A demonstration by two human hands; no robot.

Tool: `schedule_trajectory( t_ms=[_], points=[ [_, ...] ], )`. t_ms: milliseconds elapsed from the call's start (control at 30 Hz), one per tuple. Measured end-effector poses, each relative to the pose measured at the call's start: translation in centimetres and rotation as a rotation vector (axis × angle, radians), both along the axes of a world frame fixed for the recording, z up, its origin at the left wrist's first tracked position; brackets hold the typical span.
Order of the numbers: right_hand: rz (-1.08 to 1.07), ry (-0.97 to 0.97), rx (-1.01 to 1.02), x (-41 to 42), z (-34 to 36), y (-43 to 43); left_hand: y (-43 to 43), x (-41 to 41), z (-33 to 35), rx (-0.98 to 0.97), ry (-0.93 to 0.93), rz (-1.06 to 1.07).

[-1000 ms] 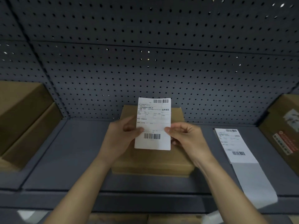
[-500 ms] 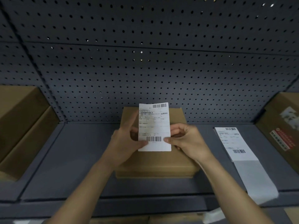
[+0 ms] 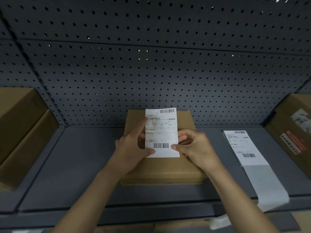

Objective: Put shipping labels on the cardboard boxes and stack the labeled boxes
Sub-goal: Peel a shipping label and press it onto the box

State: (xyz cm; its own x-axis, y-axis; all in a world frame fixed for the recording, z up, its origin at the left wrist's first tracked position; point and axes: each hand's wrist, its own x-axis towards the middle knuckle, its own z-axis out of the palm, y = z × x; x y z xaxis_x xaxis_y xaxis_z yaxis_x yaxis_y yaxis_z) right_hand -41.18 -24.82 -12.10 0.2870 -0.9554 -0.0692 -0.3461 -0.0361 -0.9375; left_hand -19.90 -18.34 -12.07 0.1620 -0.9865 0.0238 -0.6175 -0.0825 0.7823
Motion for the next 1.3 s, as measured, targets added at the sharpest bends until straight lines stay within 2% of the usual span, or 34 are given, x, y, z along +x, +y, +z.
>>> schedule_trajectory(
  t_ms=[200, 367, 567, 767, 1000, 1133, 1300],
  points=[
    [-0.013, 0.163, -0.117, 0.2, 0.5, 0.6, 0.2, -0.4, 0.3, 0.000, -0.083, 0.016],
    [-0.025, 0.444, -0.297, 0.4, 0.8, 1.5, 0.6, -0.7, -0.5, -0.011, -0.192, 0.077],
    [-0.056, 0.588, -0.356, 0.7, 0.7, 1.6, 0.7, -0.9, -1.1, -0.067, -0.287, 0.148],
    [-0.076, 0.522, -0.327, 1.0, 0.4, 0.0, -1.1, -0.3, -1.0, -0.047, -0.346, 0.197],
    [-0.117, 0.603, -0.298, 2.1, -0.6, -4.9, -4.9, 1.4, -0.8, 0.043, -0.348, 0.236],
    [-0.155, 0.601, -0.277, 3.0, -0.5, -7.7, -7.2, 2.1, -0.8, 0.087, -0.285, 0.271],
    [-0.218, 0.593, -0.317, 3.3, -1.1, -10.1, -8.5, 2.4, -1.3, 0.111, -0.104, 0.317]
  ],
)
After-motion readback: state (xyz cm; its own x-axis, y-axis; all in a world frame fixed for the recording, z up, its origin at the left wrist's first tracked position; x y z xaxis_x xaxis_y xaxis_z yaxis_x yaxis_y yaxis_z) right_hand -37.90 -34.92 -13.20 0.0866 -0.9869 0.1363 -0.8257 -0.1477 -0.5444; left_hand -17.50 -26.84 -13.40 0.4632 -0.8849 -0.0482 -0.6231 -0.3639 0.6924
